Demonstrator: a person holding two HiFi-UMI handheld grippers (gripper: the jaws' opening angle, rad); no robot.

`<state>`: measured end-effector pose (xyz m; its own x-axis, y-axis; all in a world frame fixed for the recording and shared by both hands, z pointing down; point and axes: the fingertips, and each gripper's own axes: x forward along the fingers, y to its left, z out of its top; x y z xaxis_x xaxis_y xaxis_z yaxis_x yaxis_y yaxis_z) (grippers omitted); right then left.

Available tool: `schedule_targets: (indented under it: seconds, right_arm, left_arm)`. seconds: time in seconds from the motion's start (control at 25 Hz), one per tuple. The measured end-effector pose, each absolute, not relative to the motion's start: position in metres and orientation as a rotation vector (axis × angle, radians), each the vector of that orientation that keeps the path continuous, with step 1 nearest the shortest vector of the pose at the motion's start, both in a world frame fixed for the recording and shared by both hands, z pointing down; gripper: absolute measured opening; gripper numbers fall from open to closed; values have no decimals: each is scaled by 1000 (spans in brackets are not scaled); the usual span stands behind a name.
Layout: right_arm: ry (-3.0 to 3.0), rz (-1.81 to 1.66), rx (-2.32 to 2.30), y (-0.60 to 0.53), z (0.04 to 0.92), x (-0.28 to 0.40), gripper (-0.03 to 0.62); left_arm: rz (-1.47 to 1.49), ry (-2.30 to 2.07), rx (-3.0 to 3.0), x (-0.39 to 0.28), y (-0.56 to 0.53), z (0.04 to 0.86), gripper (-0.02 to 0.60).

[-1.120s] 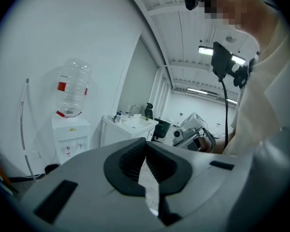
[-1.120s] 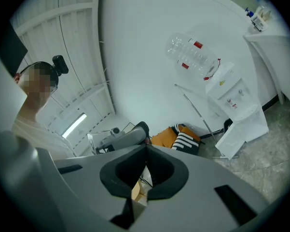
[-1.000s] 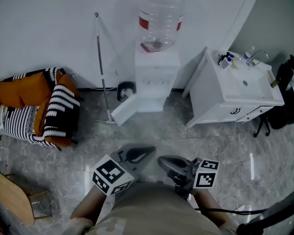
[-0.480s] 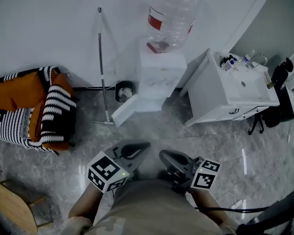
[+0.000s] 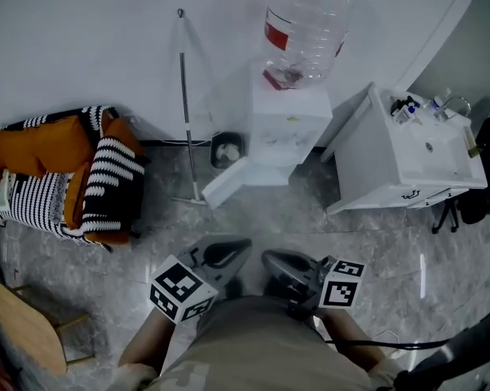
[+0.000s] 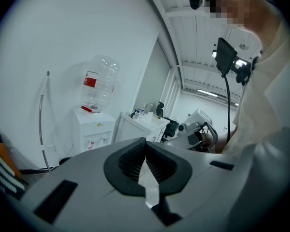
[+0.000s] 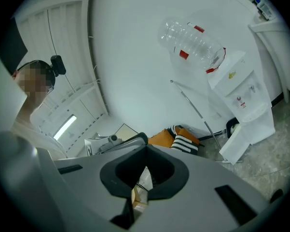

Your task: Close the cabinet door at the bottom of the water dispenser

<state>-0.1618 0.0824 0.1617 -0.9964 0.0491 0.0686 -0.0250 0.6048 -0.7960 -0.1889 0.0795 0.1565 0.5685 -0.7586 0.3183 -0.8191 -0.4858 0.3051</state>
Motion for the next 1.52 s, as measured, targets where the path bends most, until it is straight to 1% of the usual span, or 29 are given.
schedule_targets:
  seconds: [0.2,0.44,0.72,0.96,1.08,1.24,1.52]
  right_arm:
    - [-2724,1402,-158,48,157,-154,12]
    - [-2801,1304,-88,-18,152,-121,12]
    - [-2764,1444,-134,-71,157,-80,12]
    - [-2739,1520,-165,-100,172,-58,12]
    - [-2737,1536,-213,-105,172,-50,12]
    - [-2738,1470,-261,-104,174,-53,12]
    - [-2699,1392,-302,-93,181,-88,12]
  left_arm:
    - [240,-1295,2358,-172,41,152,-8]
    - [293,-1300,2360,-137,-17,145,-8]
    - [373,-1344,2320,-93,-64,146,-8]
    - [472,-1383,2263,-78,-92,155,-8]
    - [520,-1410,2241,-81,-99,160,-8]
    - [545,-1450,2216,-98,-107,168,-8]
    - [596,-1510,2196,-166,-104,206,-8]
